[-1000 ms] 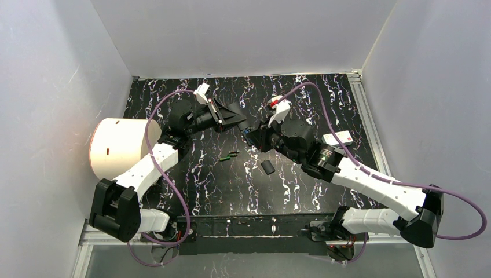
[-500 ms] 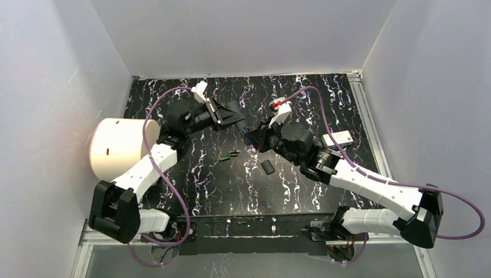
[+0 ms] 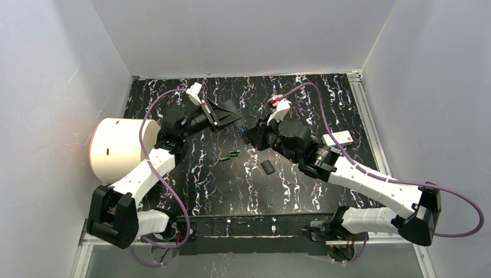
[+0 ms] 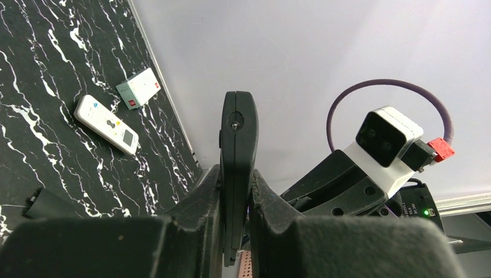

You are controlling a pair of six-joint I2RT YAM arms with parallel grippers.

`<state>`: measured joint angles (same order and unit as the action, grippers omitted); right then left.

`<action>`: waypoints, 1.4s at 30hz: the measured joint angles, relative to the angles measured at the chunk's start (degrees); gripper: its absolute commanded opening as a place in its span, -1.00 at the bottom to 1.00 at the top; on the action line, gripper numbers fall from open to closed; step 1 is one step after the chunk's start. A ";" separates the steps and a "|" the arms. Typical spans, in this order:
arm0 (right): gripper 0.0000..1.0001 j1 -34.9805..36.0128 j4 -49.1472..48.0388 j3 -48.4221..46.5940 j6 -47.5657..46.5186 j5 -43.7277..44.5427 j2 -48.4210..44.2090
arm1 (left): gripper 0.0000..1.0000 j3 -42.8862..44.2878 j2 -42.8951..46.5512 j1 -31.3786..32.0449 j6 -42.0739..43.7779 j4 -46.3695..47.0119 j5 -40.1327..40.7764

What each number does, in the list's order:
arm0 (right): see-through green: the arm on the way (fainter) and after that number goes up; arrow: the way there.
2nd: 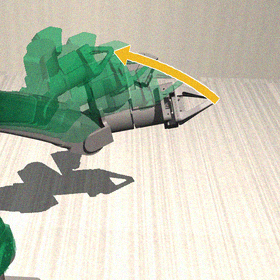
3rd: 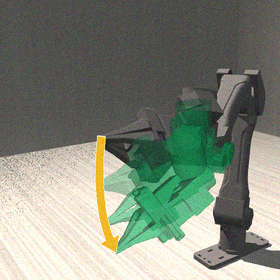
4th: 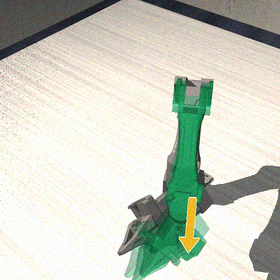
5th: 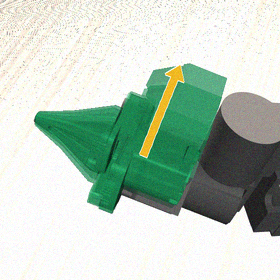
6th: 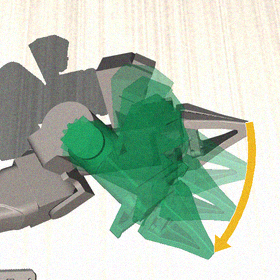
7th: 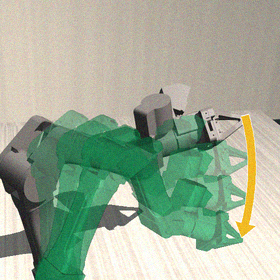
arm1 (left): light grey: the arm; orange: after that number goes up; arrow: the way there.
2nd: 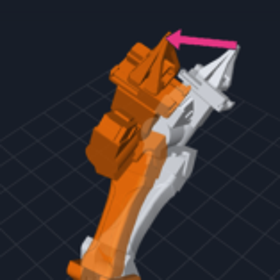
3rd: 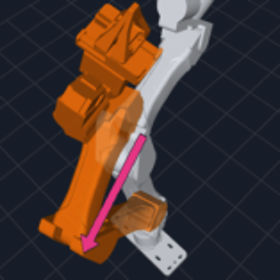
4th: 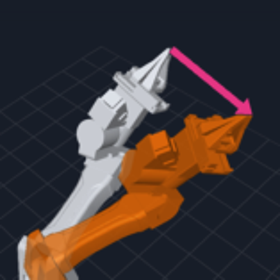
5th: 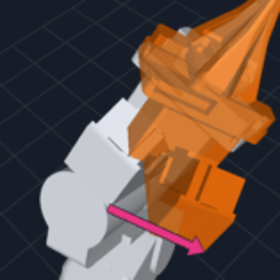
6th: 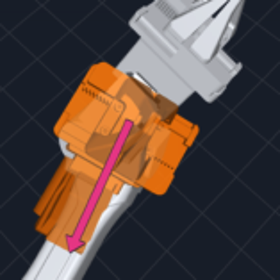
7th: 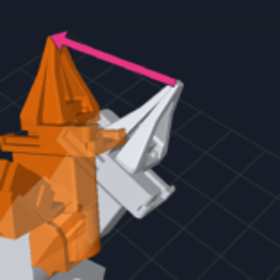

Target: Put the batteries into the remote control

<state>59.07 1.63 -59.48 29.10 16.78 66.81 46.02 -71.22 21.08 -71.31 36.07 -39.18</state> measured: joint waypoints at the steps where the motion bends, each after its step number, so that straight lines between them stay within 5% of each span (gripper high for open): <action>1: -0.58 0.07 0.55 -0.35 -0.02 -0.02 0.00 | -1.00 -0.50 0.31 0.00 -0.35 0.50 0.11; 17: -0.02 0.92 8.15 -6.49 -0.52 -0.92 0.28 | -1.00 -1.66 1.29 0.17 -2.32 4.68 0.33; 32: 0.17 0.61 7.37 -5.25 0.39 -0.72 -4.13 | -1.00 -2.21 1.29 0.13 -1.60 5.97 0.87; 37: 0.68 0.57 1.07 2.08 4.24 2.21 -10.34 | -1.00 -2.21 1.33 0.13 -1.22 5.88 0.85; 42: 0.84 0.44 -2.82 5.99 8.33 4.74 -12.50 | -1.00 -1.81 1.73 0.13 -2.05 5.38 0.44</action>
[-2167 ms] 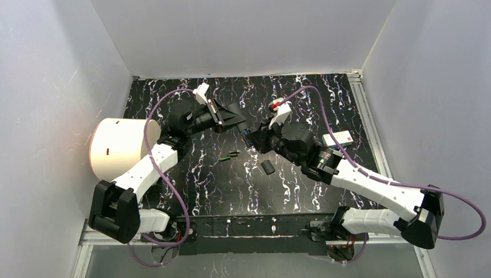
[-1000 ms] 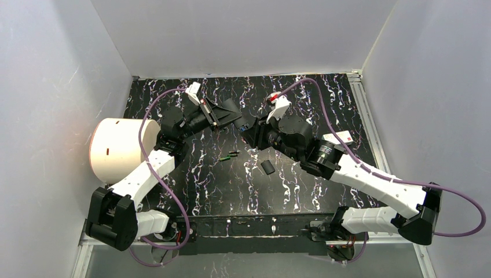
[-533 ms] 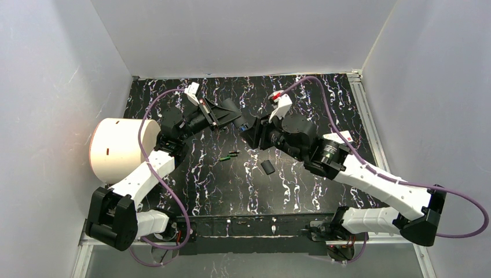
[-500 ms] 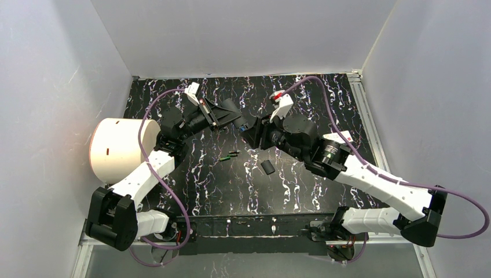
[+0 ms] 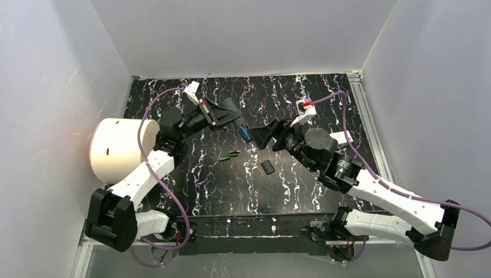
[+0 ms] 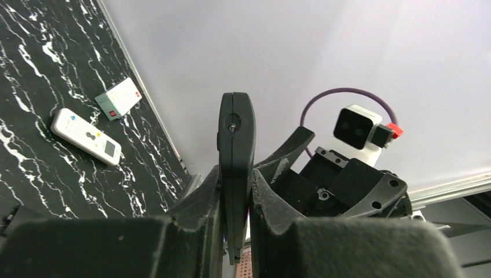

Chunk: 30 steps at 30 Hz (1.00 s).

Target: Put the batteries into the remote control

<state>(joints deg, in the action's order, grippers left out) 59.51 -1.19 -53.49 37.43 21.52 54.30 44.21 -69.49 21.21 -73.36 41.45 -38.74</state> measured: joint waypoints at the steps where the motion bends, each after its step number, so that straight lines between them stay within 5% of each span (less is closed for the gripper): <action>1: 0.84 -0.04 -0.92 0.00 0.44 -0.24 0.44 | -1.00 0.31 0.00 0.00 -0.13 -0.04 -0.20; 8: 0.70 -0.79 -6.36 -0.02 3.54 -6.75 4.55 | -1.00 3.63 0.00 0.00 -1.44 -0.46 -3.78; 13: 0.40 -7.56 -9.35 -0.02 7.58 -16.94 5.16 | -1.00 6.60 -1.05 -0.02 -1.86 -0.35 -8.94; 21: 0.23 -12.66 -16.81 0.92 12.28 -32.87 5.79 | -1.00 8.22 -2.19 -0.02 -1.66 -0.33 -13.11; 26: -0.05 -12.96 -16.59 0.92 11.91 -35.87 6.51 | -1.00 8.26 -2.49 -0.04 -1.70 -0.35 -14.32; 30: -0.09 -13.16 -15.61 0.92 11.30 -36.94 6.56 | -1.00 8.44 -2.49 -0.04 -1.66 -0.33 -15.08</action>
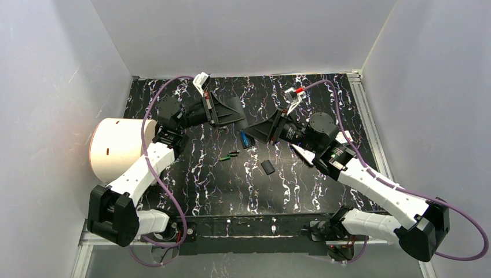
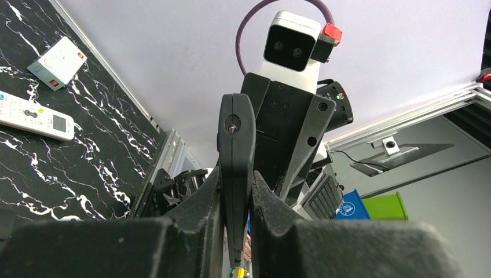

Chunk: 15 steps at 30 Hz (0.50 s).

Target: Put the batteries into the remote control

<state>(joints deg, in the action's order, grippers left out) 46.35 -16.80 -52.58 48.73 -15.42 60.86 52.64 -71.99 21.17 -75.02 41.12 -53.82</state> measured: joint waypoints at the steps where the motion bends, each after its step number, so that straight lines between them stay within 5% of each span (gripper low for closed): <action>1: -0.09 0.00 0.17 0.00 -0.31 -0.28 0.00 | -1.00 0.07 0.00 0.00 0.00 0.00 -0.02; 6: -0.11 0.07 1.60 0.00 -2.25 -1.97 0.00 | -1.00 0.42 -0.28 0.00 0.04 0.00 0.11; 15: -0.46 0.17 3.58 0.00 -3.91 -2.71 1.01 | -1.00 0.44 -0.83 0.00 0.48 -0.02 0.28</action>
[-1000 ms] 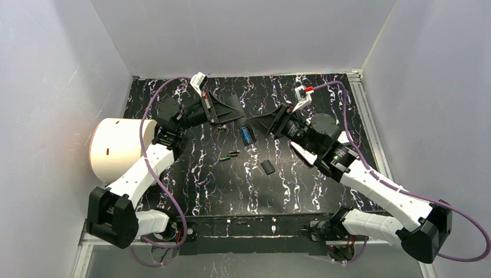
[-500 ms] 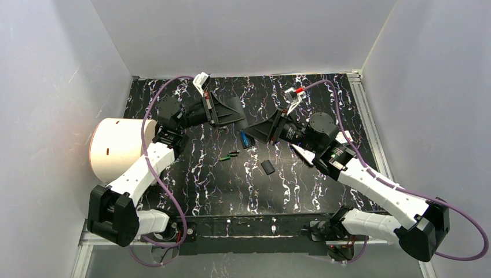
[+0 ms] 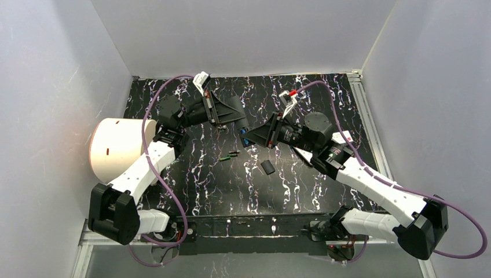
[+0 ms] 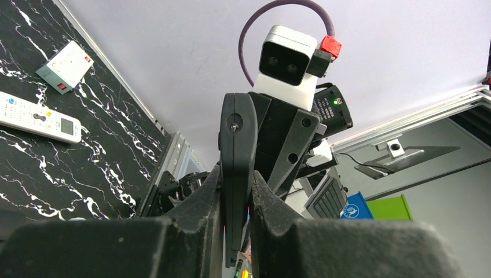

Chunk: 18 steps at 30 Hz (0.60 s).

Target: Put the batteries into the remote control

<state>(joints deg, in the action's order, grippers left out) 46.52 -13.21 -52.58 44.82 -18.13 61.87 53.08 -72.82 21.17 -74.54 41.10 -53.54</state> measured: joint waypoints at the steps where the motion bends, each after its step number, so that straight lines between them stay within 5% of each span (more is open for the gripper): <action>1: -0.51 -0.02 0.02 0.00 0.04 0.02 0.09 | -1.00 0.00 0.00 0.00 0.13 0.02 -0.02; 6: -0.61 -0.02 -0.13 0.00 -0.04 0.00 0.37 | -1.00 0.00 0.00 -0.07 0.44 0.02 -0.04; 18: -0.32 -0.07 -1.95 -0.02 0.00 -0.44 2.47 | -1.00 0.00 0.00 -0.83 1.99 -0.48 -0.11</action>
<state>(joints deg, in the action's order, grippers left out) 46.46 -15.16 -52.60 44.82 -18.57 64.34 53.08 -72.82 20.34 -72.55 40.62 -53.65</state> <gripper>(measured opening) 0.307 0.125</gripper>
